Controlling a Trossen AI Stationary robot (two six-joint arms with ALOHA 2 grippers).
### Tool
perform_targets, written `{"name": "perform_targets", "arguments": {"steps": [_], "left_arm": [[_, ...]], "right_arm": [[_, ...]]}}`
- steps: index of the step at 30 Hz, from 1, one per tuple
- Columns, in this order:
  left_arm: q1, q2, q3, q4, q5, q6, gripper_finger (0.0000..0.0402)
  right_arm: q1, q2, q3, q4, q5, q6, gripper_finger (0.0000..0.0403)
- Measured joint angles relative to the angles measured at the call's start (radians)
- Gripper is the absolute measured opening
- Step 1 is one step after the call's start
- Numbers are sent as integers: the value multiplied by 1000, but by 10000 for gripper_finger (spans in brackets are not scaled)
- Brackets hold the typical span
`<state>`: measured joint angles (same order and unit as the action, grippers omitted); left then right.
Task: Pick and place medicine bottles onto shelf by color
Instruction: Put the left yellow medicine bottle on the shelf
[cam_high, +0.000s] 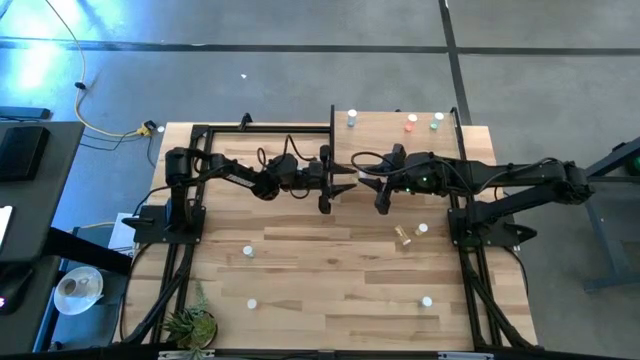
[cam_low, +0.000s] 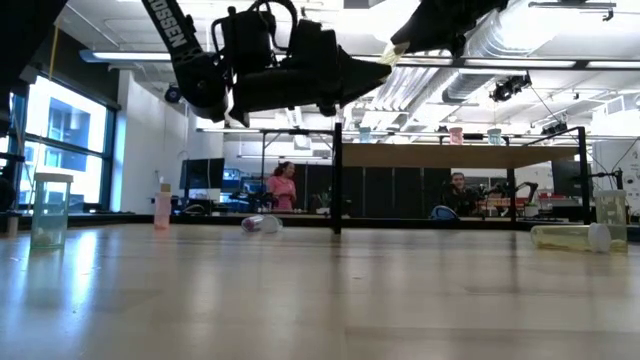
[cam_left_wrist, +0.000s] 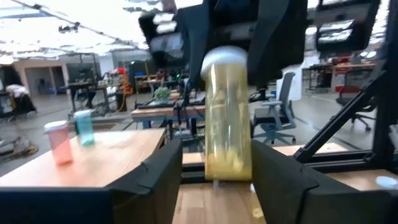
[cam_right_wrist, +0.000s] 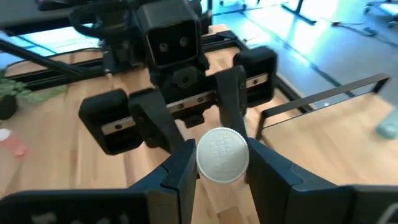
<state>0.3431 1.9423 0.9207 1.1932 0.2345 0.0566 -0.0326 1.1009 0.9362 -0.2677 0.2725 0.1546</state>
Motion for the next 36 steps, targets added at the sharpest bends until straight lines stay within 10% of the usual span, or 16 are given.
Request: {"name": "perform_targets", "arguments": {"steps": [12, 29, 36], "left_arm": [[67, 0, 0, -25, -6, -80, 195], [104, -2, 0, -72, 70, -87, 193], [104, -2, 0, -77, 69, -87, 193]], "right_arm": [[-88, -3, 145, -130, 42, -74, 108], [-507, 68, 354, -367, 41, -111, 108], [-593, 180, 405, -424, -85, -109, 108]]}}
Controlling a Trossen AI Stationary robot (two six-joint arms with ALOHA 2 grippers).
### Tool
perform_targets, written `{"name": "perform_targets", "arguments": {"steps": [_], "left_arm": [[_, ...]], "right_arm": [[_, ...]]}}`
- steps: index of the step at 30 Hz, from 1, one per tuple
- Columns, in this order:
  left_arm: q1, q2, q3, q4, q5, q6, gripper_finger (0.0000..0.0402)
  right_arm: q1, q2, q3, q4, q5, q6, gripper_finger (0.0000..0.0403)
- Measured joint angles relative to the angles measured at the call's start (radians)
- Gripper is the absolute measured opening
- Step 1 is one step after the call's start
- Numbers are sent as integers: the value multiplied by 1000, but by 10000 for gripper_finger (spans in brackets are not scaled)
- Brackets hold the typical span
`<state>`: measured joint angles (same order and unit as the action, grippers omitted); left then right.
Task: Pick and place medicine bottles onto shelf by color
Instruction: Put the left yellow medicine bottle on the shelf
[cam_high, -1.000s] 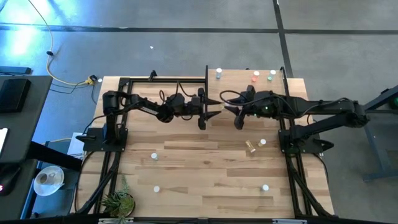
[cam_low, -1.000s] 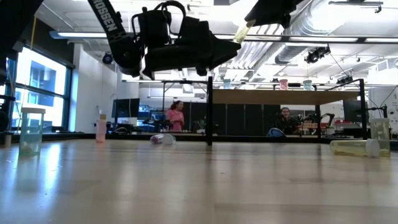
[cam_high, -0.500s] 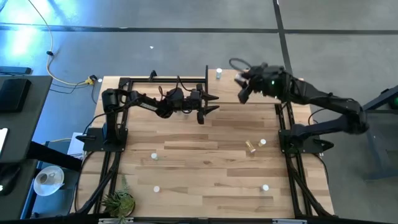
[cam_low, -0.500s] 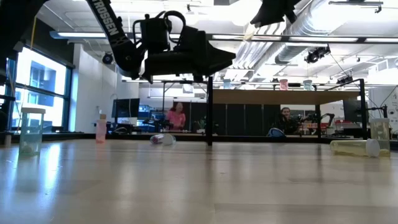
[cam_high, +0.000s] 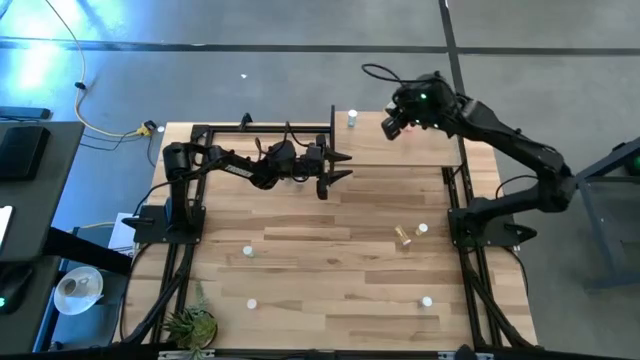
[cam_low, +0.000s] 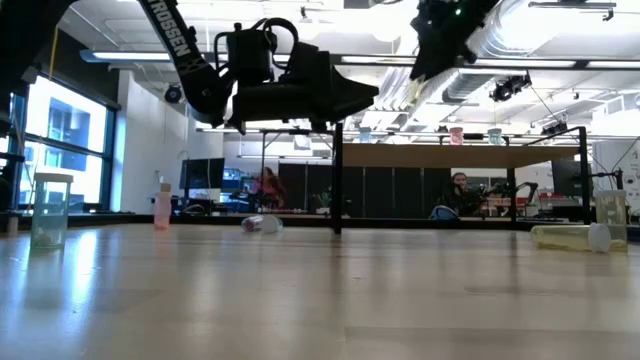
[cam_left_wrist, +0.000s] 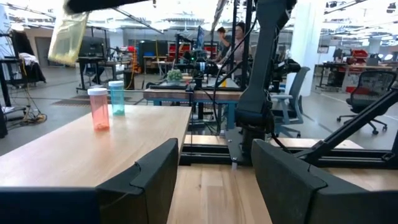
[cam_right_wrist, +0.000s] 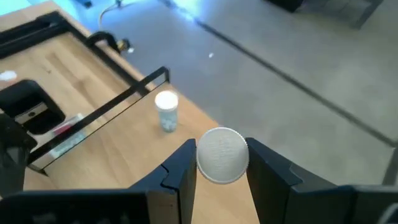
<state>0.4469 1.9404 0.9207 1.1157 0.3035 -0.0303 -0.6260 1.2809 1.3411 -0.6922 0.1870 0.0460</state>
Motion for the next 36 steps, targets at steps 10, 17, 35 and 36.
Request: {"name": "perform_targets", "arguments": {"steps": [10, 17, 35, 36], "left_arm": [[0, 0, 0, -11, 0, 0, 193], [0, 0, 0, -17, 0, 0, 193], [0, 1, 0, -18, 0, 0, 193], [0, 1, 0, -18, 0, 0, 193]], "right_arm": [[-38, 146, 3, -27, -24, 3, 108], [-71, 195, 3, -24, -39, 25, 108], [-83, 251, 4, -24, -41, 18, 108], [-83, 251, 4, -25, -41, 24, 108]]}}
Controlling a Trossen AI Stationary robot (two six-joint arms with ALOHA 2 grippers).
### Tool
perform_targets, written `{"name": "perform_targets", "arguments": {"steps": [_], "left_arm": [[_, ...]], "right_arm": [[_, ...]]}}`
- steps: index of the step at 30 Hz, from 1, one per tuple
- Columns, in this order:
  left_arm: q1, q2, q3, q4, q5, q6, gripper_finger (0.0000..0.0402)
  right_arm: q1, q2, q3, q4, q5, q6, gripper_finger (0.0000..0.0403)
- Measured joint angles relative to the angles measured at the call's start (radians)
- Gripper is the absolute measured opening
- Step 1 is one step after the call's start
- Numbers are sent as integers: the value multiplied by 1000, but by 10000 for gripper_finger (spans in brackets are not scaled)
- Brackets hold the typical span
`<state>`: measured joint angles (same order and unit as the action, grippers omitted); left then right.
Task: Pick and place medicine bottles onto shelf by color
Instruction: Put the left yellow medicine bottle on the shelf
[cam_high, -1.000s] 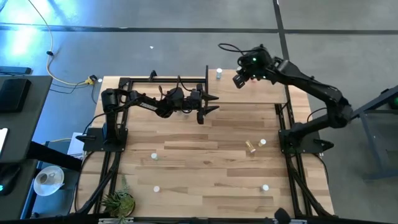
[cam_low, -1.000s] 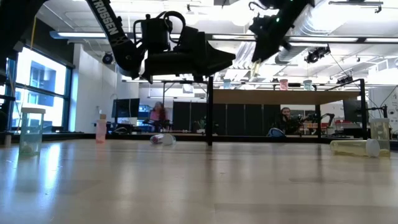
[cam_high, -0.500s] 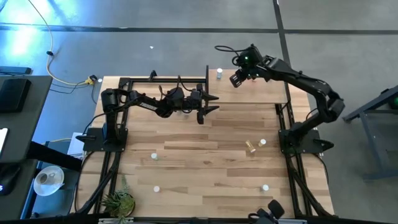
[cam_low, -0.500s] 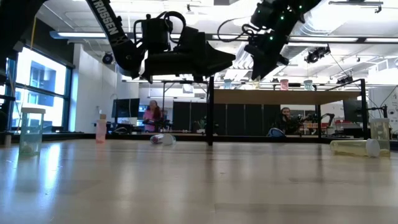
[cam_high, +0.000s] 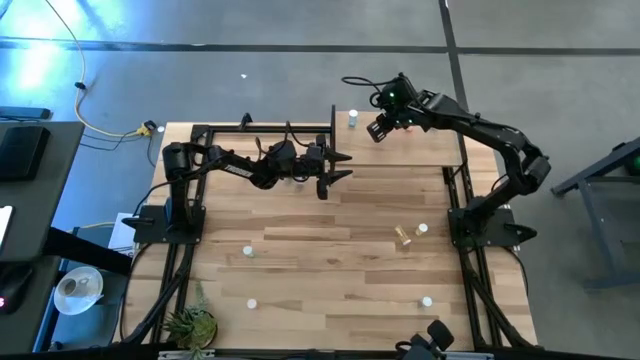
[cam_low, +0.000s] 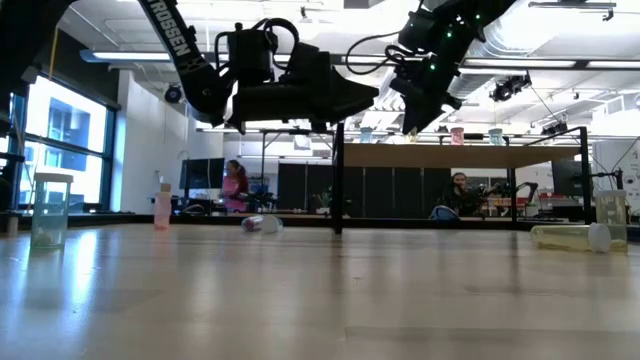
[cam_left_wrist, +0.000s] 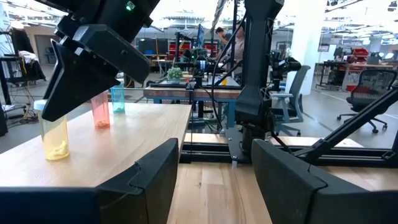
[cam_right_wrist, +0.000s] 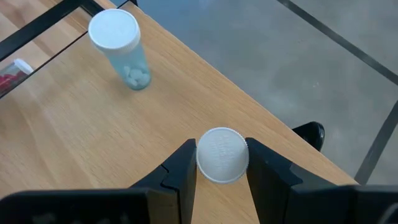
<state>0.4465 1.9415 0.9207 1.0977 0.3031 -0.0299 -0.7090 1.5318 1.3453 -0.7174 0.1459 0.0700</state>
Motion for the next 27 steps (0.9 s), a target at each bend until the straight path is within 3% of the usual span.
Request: {"name": "perform_targets", "arguments": {"steps": [10, 19, 27], "left_arm": [[0, 0, 0, 0, 0, 0, 193], [0, 1, -1, 0, 0, 0, 193], [0, 1, -1, -2, 0, 21, 193]], "right_arm": [[0, 0, 0, -3, 0, -3, 110], [0, 3, -2, -9, 3, -11, 164], [0, 0, 0, -8, 9, -26, 172]]}}
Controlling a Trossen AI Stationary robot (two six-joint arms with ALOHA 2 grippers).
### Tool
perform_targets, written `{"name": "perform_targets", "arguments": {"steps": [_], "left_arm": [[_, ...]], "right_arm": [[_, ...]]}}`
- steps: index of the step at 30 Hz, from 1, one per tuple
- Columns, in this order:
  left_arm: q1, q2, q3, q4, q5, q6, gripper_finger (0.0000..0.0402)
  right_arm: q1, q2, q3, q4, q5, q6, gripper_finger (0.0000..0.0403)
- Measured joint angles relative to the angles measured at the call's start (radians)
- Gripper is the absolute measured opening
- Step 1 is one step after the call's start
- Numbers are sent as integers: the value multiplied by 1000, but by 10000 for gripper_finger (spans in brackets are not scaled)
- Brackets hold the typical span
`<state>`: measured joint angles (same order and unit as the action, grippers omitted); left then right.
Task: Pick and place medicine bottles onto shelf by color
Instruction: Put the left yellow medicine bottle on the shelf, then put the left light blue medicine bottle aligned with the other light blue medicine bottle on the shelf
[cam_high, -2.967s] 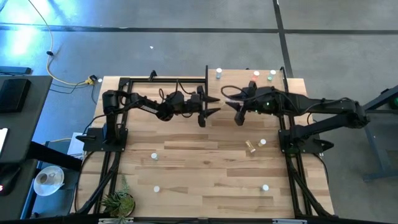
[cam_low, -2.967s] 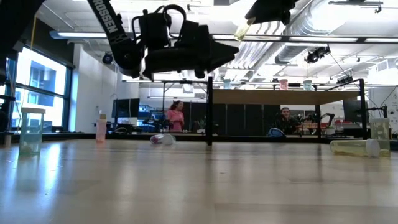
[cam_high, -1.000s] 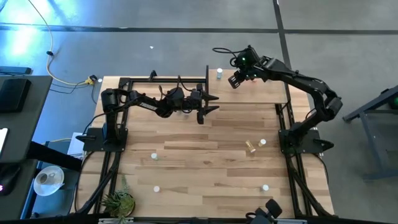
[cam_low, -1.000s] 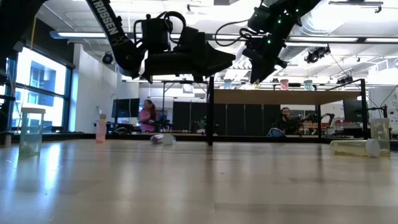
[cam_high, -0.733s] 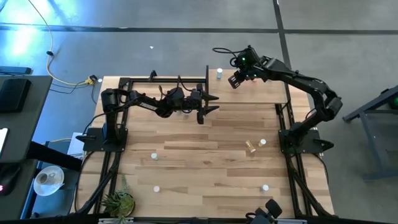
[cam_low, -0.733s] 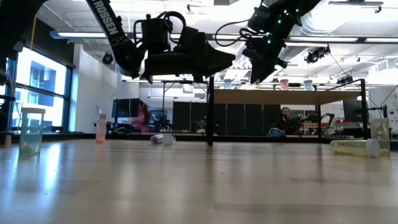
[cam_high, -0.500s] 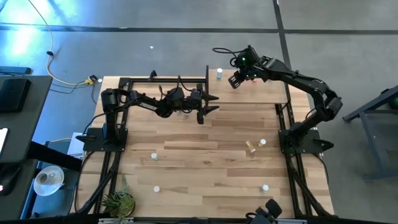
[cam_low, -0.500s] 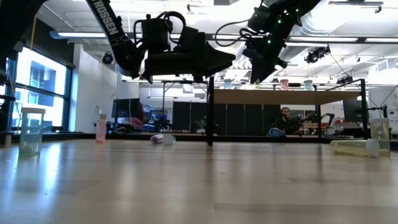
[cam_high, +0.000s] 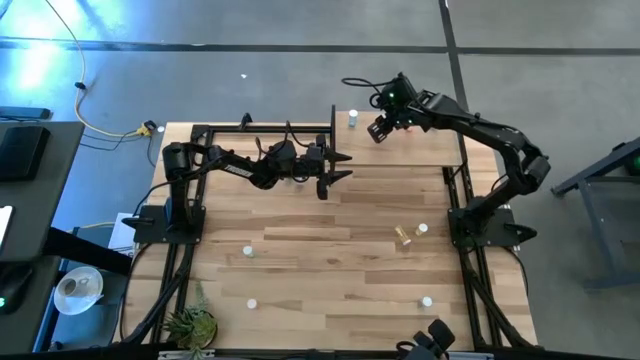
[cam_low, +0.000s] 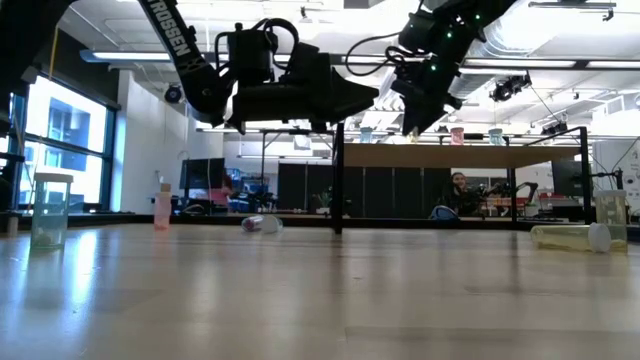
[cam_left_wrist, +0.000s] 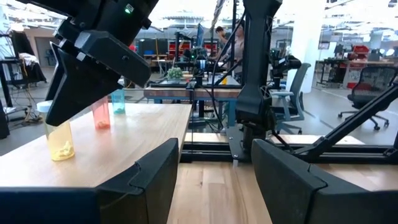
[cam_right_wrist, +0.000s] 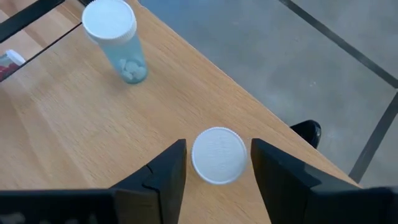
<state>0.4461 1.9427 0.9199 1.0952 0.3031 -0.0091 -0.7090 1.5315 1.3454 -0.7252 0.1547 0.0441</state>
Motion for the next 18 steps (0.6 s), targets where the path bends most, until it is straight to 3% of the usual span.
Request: {"name": "perform_targets", "arguments": {"steps": [9, 18], "left_arm": [[0, -14, 0, -30, 0, -6, 193], [-32, -183, -6, -507, -114, 89, 193]], "right_arm": [[17, -1, 93, -50, 0, -11, 172], [96, -10, 139, -135, 0, -28, 172]]}}
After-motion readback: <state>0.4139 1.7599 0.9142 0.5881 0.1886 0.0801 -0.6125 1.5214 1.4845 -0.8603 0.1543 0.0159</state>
